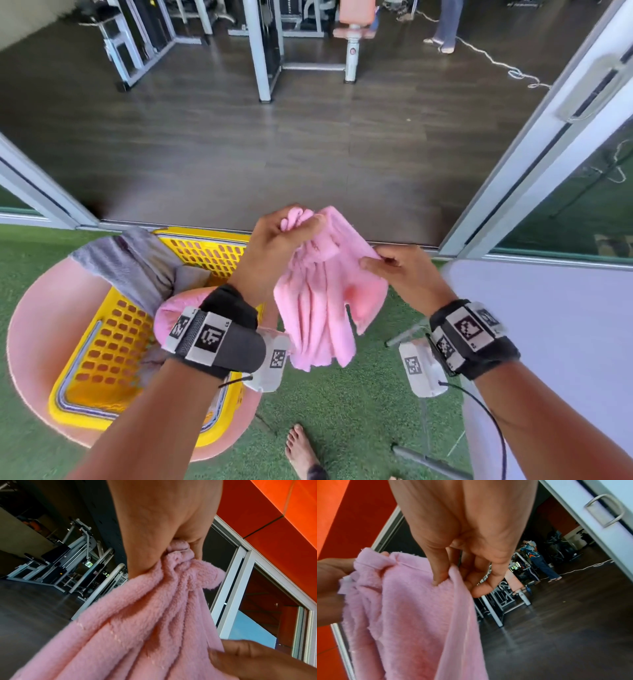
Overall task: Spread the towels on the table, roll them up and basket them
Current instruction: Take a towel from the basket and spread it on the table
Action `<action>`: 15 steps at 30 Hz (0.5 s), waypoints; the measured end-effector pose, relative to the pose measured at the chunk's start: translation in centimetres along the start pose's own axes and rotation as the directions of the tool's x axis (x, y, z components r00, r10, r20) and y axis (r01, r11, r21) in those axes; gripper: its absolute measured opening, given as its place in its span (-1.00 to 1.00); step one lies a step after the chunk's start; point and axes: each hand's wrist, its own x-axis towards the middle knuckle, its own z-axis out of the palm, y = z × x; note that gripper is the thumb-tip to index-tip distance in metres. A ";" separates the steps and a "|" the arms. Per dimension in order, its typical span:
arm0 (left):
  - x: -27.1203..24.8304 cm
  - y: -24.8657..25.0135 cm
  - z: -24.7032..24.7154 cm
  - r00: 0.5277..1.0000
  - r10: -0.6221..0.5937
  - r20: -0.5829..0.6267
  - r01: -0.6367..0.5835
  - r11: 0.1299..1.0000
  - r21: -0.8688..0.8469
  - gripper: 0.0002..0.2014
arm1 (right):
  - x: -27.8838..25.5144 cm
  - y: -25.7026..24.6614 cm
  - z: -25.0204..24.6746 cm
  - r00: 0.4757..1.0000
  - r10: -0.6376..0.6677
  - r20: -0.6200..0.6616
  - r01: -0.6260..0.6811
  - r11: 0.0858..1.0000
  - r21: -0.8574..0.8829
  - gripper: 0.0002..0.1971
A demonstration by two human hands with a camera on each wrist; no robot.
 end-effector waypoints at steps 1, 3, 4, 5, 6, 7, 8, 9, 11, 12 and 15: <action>-0.3 0.0 0.7 1.000 0.002 -0.021 -0.002 1.000 -0.007 -0.58 | -0.9 1.1 -0.6 1.000 0.021 0.008 -0.021 1.000 -0.007 -0.58; -1.3 -0.4 2.7 0.997 0.014 -0.077 -0.013 1.000 0.006 -0.59 | -2.7 3.3 -2.2 0.998 0.061 0.021 -0.060 0.998 -0.035 -0.59; -1.9 -0.6 3.8 0.993 0.034 -0.115 -0.033 0.999 0.010 -0.59 | -3.4 4.4 -3.1 0.996 0.075 0.045 -0.072 0.995 -0.063 -0.60; -2.7 -0.8 4.9 0.987 0.052 -0.152 -0.052 0.999 0.006 -0.58 | -4.1 5.5 -4.1 0.993 0.091 0.080 -0.082 0.991 -0.101 -0.62; -3.3 -1.0 5.9 0.980 0.067 -0.189 -0.068 0.998 -0.002 -0.57 | -4.7 6.6 -5.1 0.987 0.107 0.117 -0.090 0.986 -0.141 -0.62; -4.0 -1.2 6.6 0.972 0.074 -0.223 -0.078 0.997 -0.009 -0.57 | -5.1 7.5 -6.0 0.981 0.121 0.154 -0.094 0.981 -0.172 -0.62; -4.7 -1.3 7.3 0.965 0.069 -0.254 -0.076 0.997 -0.015 -0.58 | -5.4 8.5 -6.9 0.973 0.134 0.186 -0.097 0.976 -0.197 -0.60; -5.4 -1.4 7.9 0.956 0.059 -0.288 -0.067 0.998 -0.021 -0.58 | -5.5 9.3 -7.7 0.967 0.146 0.209 -0.098 0.970 -0.224 -0.57; -6.6 -1.6 8.8 0.933 0.032 -0.359 -0.045 0.999 -0.027 -0.60 | -5.3 10.4 -8.9 0.953 0.187 0.238 -0.120 0.956 -0.269 -0.57; -7.2 -1.7 9.1 0.923 0.023 -0.385 -0.039 0.999 -0.033 -0.62 | -5.2 10.6 -9.3 0.942 0.214 0.260 -0.146 0.955 -0.257 -0.58; -8.9 -2.2 9.7 0.894 0.016 -0.447 -0.026 1.000 -0.015 -0.71 | -4.9 9.5 -9.7 0.922 0.225 0.314 -0.190 0.972 -0.138 -0.69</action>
